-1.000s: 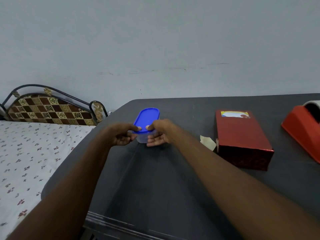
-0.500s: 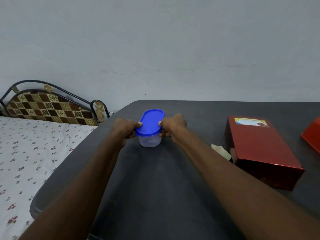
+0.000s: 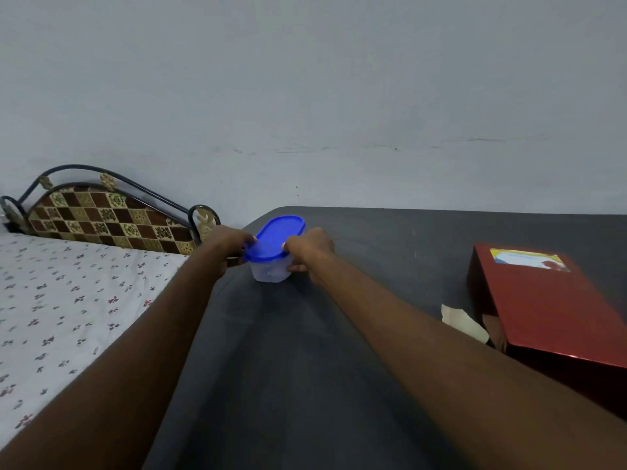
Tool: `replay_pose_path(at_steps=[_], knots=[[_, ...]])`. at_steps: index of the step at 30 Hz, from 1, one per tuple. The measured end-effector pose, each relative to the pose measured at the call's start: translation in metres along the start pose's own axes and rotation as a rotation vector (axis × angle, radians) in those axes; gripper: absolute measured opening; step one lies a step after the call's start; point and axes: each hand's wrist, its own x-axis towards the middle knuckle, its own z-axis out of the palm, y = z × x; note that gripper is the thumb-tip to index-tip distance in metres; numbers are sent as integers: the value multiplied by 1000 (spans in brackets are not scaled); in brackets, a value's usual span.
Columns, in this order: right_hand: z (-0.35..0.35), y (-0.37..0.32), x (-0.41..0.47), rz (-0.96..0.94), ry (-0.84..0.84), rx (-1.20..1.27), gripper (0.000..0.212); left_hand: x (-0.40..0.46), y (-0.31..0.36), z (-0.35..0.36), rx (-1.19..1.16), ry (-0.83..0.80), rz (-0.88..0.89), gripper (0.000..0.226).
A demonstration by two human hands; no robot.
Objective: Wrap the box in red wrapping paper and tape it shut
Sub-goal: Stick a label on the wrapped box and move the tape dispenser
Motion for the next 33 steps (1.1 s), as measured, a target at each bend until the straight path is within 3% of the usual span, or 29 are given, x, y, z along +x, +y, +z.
replay_pose_path(at_steps=[2,5,9,16,20,25,33], knots=[[9,0,7,-22,-3,-1,13,9,-1,-5,6,13,9,27],[17,1,15,-21,-12,15,22,17,-5,-6,32,37,14,27],[16,1,17,-42,-18,-28,17,20,-8,-5,64,72,33,26],[-47,-15,8,-199,64,-311,19,-15,15,8,293,199,431,25],[-120,-25,-21,-329,137,-457,14,-58,49,44,179,-2,477,18],[-225,-23,-72,-422,339,-666,30,-129,85,117,121,-310,500,20],[-380,27,-154,-374,628,-876,36,-252,124,258,78,-670,540,29]])
